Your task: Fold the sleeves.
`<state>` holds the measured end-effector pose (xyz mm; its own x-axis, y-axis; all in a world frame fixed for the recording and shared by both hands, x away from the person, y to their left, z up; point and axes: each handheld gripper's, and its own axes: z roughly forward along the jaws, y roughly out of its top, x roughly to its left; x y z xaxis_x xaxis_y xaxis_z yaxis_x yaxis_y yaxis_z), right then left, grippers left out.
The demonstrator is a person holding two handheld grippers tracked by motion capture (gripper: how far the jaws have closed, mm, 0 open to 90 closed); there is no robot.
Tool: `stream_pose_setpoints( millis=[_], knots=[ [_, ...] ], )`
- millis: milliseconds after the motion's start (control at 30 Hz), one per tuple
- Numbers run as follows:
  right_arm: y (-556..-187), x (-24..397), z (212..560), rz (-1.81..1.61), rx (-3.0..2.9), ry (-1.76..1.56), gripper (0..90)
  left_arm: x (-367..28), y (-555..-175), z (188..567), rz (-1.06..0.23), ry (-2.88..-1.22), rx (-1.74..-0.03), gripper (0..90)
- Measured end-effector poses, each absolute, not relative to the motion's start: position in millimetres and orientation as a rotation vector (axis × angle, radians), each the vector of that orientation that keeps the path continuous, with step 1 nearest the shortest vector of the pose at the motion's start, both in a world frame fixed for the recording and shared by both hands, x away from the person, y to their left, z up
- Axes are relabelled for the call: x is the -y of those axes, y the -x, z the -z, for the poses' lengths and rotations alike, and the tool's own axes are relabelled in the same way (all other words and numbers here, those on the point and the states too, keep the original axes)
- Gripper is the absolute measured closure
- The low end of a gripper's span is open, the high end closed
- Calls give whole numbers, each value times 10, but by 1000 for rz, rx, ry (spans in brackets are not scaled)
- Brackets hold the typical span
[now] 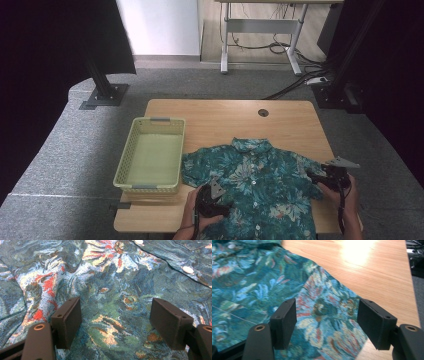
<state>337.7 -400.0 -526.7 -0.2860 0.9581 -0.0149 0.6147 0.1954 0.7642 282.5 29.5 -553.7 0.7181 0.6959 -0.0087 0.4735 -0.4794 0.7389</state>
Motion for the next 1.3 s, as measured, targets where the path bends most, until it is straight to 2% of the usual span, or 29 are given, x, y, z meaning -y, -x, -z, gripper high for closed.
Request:
stream_pose_setpoints(
  millis=[967,1100,1300],
  knots=[
    [-3438,4231,5537,-837,-1928,-1618,310,-278,-2818,5539,-390,-2178,-873,241],
    [-3443,4218,5545,-846,-1913,-1615,349,-277,-2818,5540,-391,-2180,-872,241],
    [-3440,4204,5550,-864,-1886,-1614,496,-276,-2817,5540,-392,-2180,-872,241]
  ],
)
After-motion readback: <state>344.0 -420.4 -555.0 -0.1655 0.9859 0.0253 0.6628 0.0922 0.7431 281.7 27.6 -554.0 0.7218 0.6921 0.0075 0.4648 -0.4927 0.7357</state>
